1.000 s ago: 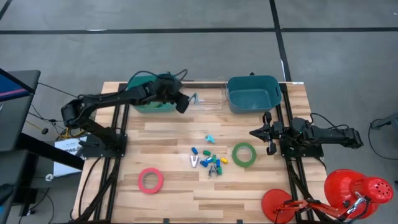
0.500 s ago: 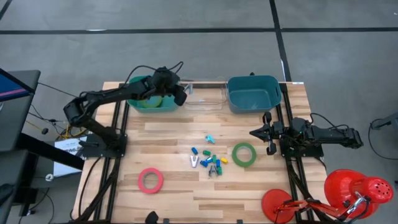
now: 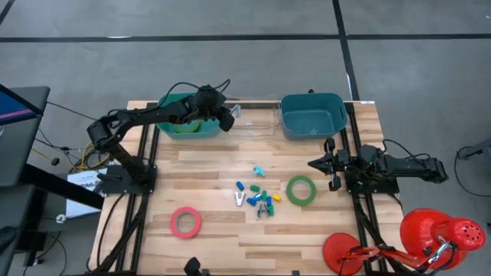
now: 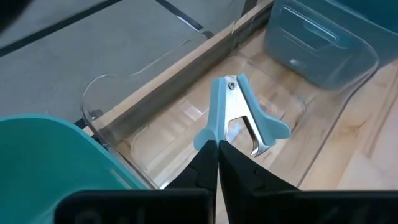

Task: Pick and place Stapler, Stapler remover, tape
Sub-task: Put the light blue staple remover into the transparent bin, then put the purple stapler into the transparent bin

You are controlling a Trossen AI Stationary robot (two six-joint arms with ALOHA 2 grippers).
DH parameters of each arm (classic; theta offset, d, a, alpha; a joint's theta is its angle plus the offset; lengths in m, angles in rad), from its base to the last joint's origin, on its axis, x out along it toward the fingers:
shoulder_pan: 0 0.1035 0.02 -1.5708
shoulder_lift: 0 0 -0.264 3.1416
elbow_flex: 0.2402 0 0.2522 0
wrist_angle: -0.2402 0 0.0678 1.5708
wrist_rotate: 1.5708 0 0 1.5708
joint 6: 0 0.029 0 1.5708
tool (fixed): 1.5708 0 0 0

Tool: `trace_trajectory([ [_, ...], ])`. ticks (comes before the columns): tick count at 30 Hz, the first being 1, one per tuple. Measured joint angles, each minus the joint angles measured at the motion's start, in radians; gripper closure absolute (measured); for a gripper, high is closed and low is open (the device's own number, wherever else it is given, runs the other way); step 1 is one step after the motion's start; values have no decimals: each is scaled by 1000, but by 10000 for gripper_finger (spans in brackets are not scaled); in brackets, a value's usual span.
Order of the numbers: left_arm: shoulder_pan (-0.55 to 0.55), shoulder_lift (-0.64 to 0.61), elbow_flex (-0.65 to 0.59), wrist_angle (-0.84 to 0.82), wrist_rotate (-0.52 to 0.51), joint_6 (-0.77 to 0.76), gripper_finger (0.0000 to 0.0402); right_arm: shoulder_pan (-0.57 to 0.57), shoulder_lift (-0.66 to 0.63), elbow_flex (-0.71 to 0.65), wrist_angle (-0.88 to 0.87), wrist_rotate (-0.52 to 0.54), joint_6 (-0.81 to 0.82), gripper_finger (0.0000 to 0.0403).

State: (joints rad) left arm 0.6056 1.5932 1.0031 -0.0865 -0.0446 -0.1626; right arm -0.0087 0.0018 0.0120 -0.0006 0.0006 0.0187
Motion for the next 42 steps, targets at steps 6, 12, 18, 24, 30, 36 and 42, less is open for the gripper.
trace_trajectory([
  [6,-4,0,0,0,0,1,381,0,0,0,0,0,0,403],
  [12,-21,0,0,-2,6,1,315,0,0,0,0,0,0,403],
  [18,-53,-11,0,-7,7,0,269,0,0,0,0,0,0,403],
  [24,-101,-78,0,-5,7,-2,253,0,0,0,0,0,0,403],
  [30,-169,-154,0,-10,7,-2,247,0,0,0,0,0,0,403],
  [36,-251,-215,0,-13,7,0,247,0,0,0,0,0,0,403],
  [42,-321,-252,0,-23,7,1,247,0,0,0,0,0,0,403],
])
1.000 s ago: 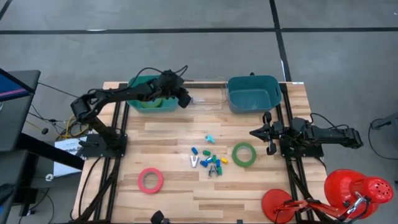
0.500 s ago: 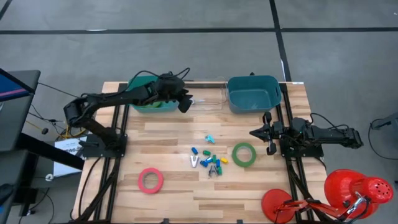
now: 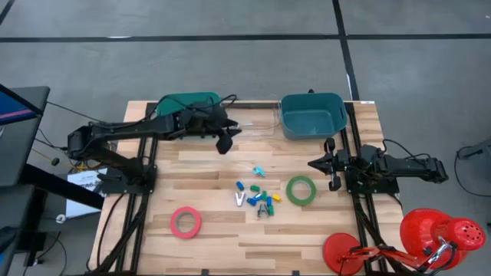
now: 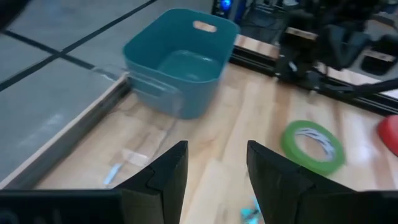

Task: Pick and place Stapler, Stapler remover, tape
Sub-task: Put the purple stapler into the transparent bin

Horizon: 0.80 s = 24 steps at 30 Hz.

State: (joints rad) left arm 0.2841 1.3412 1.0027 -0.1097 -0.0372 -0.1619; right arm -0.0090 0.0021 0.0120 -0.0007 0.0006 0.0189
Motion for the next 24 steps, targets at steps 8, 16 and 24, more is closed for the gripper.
trace_trajectory([
  [8,-97,2,0,-8,0,56,241,0,0,0,0,0,0,403],
  [16,-152,3,0,-10,0,191,194,0,0,0,0,0,0,403],
  [24,-178,3,-44,-8,0,262,159,0,0,0,0,0,0,403],
])
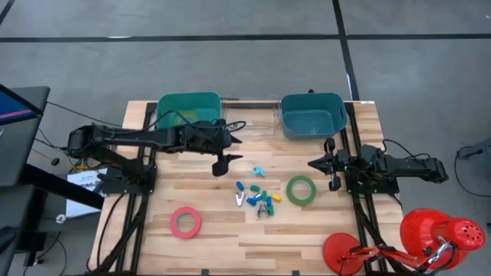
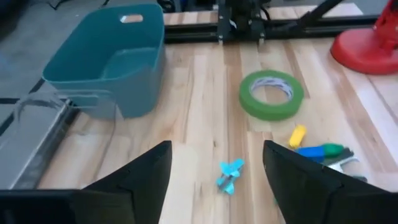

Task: Pick and place Stapler, Stapler remover, tape
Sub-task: Put the purple stapler into the transparent bin

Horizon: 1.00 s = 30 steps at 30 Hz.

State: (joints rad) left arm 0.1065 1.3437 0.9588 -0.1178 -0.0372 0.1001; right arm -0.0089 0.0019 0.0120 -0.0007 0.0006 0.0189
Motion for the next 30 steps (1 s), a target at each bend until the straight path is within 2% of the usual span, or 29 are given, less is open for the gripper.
trace_trajectory([
  [14,-92,0,-137,25,27,1,155,0,0,0,0,0,0,403],
  [30,-103,0,-142,63,27,0,159,0,0,0,0,0,0,403],
])
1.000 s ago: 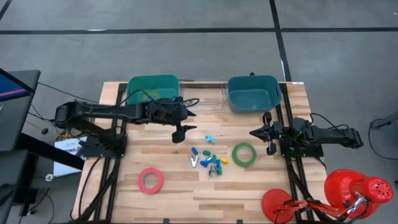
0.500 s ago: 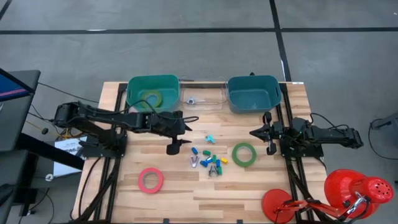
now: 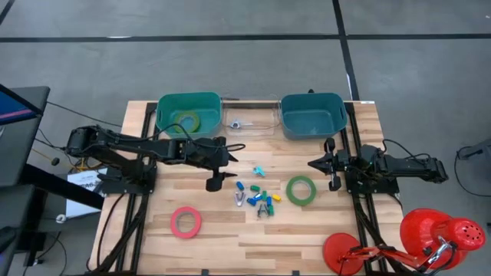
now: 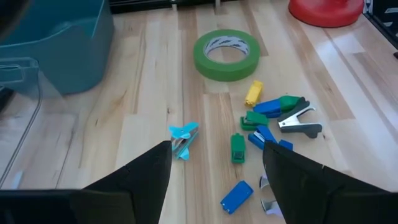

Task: Pick and place Stapler, Stapler remover, tape
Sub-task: Put the purple stapler into the transparent bin

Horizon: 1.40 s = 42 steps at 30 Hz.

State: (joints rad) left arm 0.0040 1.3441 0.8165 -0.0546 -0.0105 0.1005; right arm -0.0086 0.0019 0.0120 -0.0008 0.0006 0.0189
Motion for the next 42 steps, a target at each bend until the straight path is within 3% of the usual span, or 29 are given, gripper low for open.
trace_trajectory([
  [24,-4,51,8,61,22,22,167,0,0,0,-1,0,0,403],
  [42,10,181,243,-15,58,26,167,0,2,0,-1,0,0,403],
])
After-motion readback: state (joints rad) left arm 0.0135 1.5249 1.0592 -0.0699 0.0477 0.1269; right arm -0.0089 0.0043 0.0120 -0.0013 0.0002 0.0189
